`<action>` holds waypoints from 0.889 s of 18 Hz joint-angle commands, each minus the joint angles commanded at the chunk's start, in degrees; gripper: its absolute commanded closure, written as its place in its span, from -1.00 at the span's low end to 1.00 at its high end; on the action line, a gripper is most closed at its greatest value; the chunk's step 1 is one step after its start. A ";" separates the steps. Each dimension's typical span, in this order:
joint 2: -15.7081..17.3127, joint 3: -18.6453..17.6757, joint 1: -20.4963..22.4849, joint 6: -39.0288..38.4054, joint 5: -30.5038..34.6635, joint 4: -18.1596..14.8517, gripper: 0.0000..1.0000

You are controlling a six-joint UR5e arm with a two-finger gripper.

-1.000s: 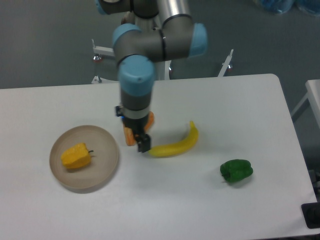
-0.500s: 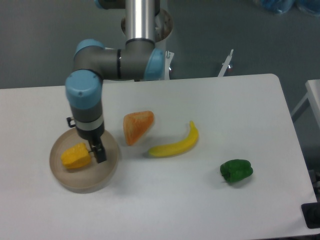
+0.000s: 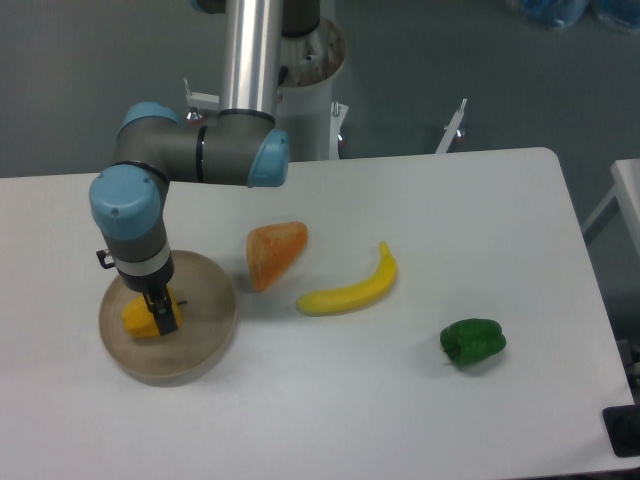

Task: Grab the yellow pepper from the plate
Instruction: 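Close the gripper on the yellow pepper on the plate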

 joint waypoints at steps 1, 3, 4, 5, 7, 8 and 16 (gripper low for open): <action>-0.88 -0.17 0.00 0.09 0.44 1.66 -1.00; -1.67 -0.35 -0.26 0.09 1.40 3.87 -0.34; -1.85 -0.35 -0.35 0.09 1.41 4.05 0.08; -1.76 -0.44 -0.35 0.09 1.41 4.05 0.48; -1.50 -0.35 -0.35 0.44 1.41 3.96 0.95; -1.06 -0.09 -0.27 -0.08 1.49 3.87 0.95; 6.40 -0.44 4.21 -1.49 1.58 -1.57 0.93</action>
